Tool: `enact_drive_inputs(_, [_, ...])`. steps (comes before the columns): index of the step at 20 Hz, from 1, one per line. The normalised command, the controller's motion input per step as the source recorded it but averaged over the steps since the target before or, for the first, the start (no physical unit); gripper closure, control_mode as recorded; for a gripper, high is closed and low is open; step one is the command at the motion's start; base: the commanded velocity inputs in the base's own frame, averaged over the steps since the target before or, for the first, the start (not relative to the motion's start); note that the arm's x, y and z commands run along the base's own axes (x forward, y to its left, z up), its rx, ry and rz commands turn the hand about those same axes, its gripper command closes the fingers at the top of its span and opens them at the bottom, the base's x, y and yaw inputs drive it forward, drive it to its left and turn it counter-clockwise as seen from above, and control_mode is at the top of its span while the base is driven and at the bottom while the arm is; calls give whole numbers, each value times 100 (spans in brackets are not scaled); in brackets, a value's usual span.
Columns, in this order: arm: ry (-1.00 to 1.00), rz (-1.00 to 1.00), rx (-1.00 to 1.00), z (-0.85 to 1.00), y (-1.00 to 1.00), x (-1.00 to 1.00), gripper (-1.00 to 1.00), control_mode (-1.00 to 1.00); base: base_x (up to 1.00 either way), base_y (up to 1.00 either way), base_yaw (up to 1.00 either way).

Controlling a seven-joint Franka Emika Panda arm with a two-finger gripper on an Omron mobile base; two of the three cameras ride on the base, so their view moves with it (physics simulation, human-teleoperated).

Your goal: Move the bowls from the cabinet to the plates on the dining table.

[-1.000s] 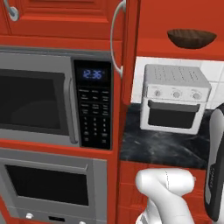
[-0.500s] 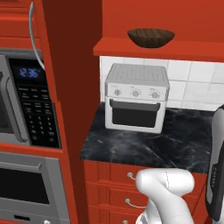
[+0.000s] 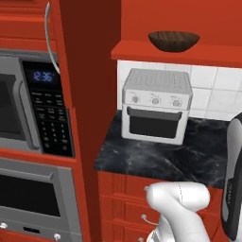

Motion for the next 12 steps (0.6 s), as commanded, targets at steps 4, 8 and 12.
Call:
enact_drive_inputs(4, [0, 0, 0, 0, 0, 0, -100, 100, 43, -34, 33])
enact_drive_inputs(8, [0, 0, 0, 0, 0, 0, -100, 100, 50, -38, 29])
enact_drive_inputs(12, [0, 0, 0, 0, 0, 0, -100, 100, 80, -26, 26])
